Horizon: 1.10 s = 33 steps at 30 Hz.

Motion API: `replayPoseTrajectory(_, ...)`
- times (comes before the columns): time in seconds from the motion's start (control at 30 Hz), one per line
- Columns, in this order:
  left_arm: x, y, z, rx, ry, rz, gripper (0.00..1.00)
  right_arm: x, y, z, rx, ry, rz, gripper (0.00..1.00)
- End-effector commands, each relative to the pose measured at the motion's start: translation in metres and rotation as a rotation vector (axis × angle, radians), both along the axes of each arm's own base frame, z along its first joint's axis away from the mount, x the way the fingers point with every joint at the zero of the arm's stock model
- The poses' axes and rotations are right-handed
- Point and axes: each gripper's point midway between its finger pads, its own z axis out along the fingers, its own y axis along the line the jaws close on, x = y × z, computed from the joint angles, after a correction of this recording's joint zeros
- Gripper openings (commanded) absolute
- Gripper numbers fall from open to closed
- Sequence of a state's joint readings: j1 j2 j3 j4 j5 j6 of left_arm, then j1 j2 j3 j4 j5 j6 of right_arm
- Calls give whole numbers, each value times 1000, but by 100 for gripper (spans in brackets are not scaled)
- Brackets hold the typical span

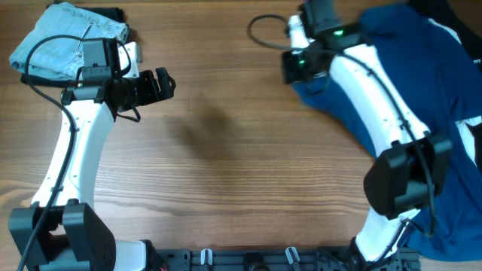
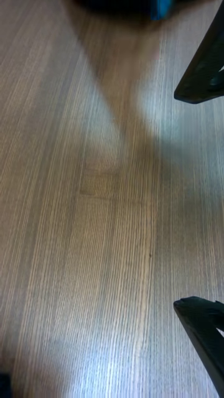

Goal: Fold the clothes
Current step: 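Drag the teal polo leftward to the table center with the right gripper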

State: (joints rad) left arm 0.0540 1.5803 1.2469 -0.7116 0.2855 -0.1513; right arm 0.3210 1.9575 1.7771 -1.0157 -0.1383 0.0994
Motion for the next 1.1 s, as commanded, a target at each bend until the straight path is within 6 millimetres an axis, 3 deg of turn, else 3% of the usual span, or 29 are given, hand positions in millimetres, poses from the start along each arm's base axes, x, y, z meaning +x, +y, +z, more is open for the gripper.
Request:
replayPoseTrajectory(0.0,5,11,4,23,-17,18,100,-20,78,27,134,-50,195,4)
replayPoseTrajectory(0.07,5,18,4,23,-16,34,100,-33,120,42,179,-94,290,4)
replayPoseTrajectory(0.17,4,22,4,22,-12,47,100,-43,162,67,237,-172,371,4)
replayPoseTrajectory(0.23,3,23,3,22,-5,47,100,-48,187,97,281,-249,418,4)
replayPoseTrajectory(0.3,3,25,2,36,-3,55,100,-46,201,118,320,-312,433,4)
replayPoseTrajectory(0.4,3,37,0,94,3,89,100,-36,208,132,369,-365,407,4)
replayPoseTrajectory(0.5,-2,35,-2,82,25,84,100,-25,217,148,408,-446,410,4)
replayPoseTrajectory(0.57,-7,27,-4,42,45,61,100,-22,218,143,404,-444,408,4)
replayPoseTrajectory(0.67,-17,24,-9,46,86,34,99,-18,226,105,385,-365,418,4)
replayPoseTrajectory(0.7,-18,32,-10,84,89,37,99,-21,232,92,394,-330,437,4)
replayPoseTrajectory(0.8,-19,75,-12,148,94,153,100,-28,253,48,391,-243,472,4)
replayPoseTrajectory(0.83,-20,98,-10,137,88,230,100,-31,263,38,400,-226,468,4)
replayPoseTrajectory(0.93,-27,155,-6,120,63,387,100,-48,297,29,461,-209,499,4)
replayPoseTrajectory(1.07,-39,182,-6,96,63,451,100,-99,350,25,528,-191,613,4)
